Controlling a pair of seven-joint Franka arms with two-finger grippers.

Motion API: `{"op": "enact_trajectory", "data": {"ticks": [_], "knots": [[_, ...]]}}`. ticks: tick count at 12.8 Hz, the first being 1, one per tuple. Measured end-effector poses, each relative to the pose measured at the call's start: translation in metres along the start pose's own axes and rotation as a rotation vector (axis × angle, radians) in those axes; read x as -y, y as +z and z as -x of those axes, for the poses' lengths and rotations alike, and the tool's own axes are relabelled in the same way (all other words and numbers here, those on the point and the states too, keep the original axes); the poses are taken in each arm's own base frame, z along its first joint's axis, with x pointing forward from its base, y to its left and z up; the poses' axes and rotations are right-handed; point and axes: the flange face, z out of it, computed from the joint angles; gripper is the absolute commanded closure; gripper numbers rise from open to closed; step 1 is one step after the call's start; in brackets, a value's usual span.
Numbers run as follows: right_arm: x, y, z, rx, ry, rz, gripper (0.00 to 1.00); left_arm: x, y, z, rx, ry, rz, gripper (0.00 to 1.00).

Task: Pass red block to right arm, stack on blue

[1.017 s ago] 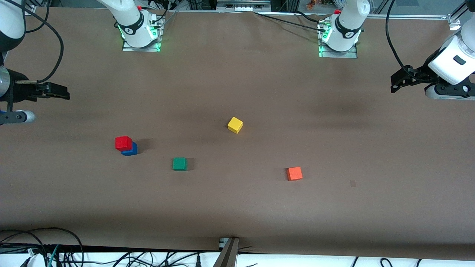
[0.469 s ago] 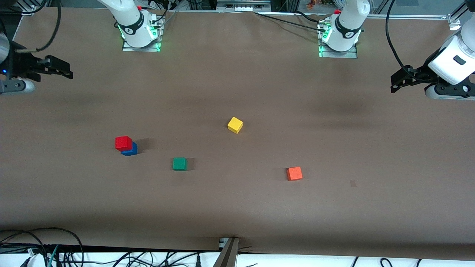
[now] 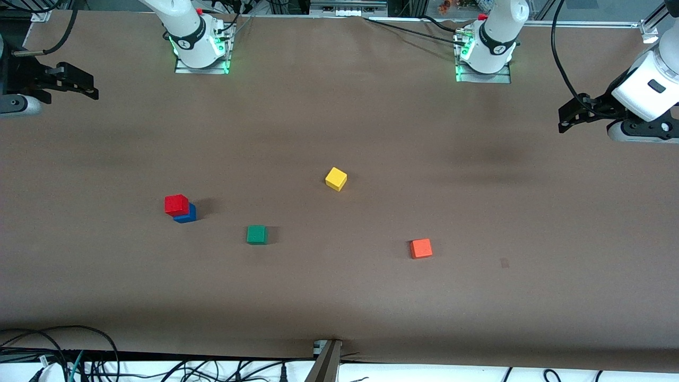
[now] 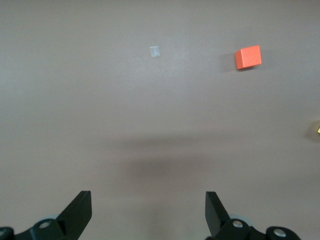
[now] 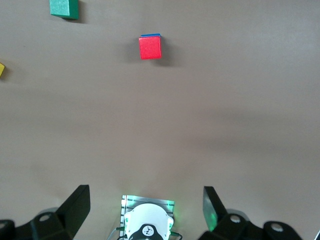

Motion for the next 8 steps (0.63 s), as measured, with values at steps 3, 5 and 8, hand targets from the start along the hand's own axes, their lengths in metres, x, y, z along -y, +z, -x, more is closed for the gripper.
{"op": "enact_trajectory", "data": {"ticks": [3,5,8], "knots": [[0.0007,0.0015,0.0026,0.023,-0.001,0.01,0.0,-0.0004,0.0,0.0,0.0,0.001,0.0,0.0],[0.0003,0.0019,0.0031,0.028,0.0,0.013,0.0,-0.0006,0.0,0.0,0.0,0.001,0.0,0.0],[0.0002,-0.002,0.0018,0.024,0.002,0.017,0.0,-0.0009,0.0,0.0,0.0,0.002,0.0,0.0]]}}
